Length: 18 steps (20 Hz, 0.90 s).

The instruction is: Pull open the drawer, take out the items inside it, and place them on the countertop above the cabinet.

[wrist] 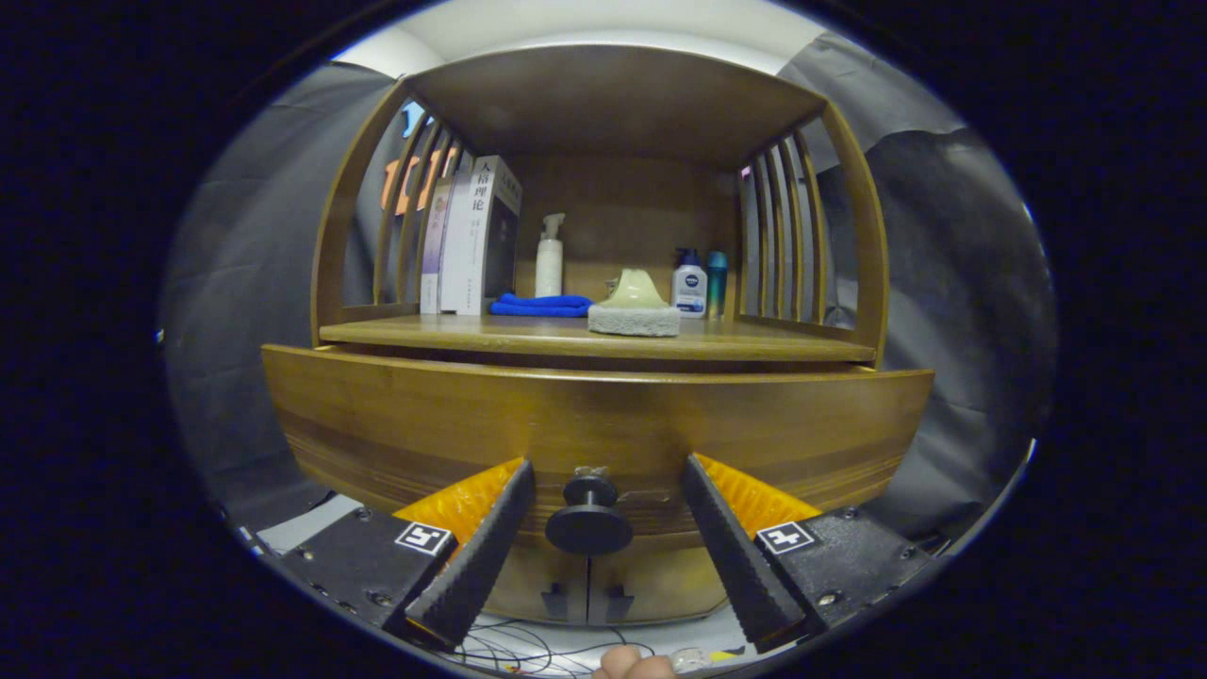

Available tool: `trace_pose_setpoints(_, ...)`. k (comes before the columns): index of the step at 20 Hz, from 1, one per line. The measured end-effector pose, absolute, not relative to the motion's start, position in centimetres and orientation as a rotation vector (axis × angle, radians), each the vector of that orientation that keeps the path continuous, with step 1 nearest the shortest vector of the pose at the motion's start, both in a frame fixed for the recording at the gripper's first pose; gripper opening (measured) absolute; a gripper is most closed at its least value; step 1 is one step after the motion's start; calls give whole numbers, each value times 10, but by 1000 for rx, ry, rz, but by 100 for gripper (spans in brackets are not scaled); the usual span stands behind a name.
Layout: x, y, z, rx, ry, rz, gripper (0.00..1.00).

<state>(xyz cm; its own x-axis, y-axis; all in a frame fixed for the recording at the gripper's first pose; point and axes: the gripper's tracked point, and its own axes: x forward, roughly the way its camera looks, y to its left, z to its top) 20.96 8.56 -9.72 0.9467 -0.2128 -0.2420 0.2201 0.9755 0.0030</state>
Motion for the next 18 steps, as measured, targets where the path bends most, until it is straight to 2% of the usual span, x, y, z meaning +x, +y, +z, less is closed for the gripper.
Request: trace_pose_setpoints(18,209,86,-97,32,264,-220,100)
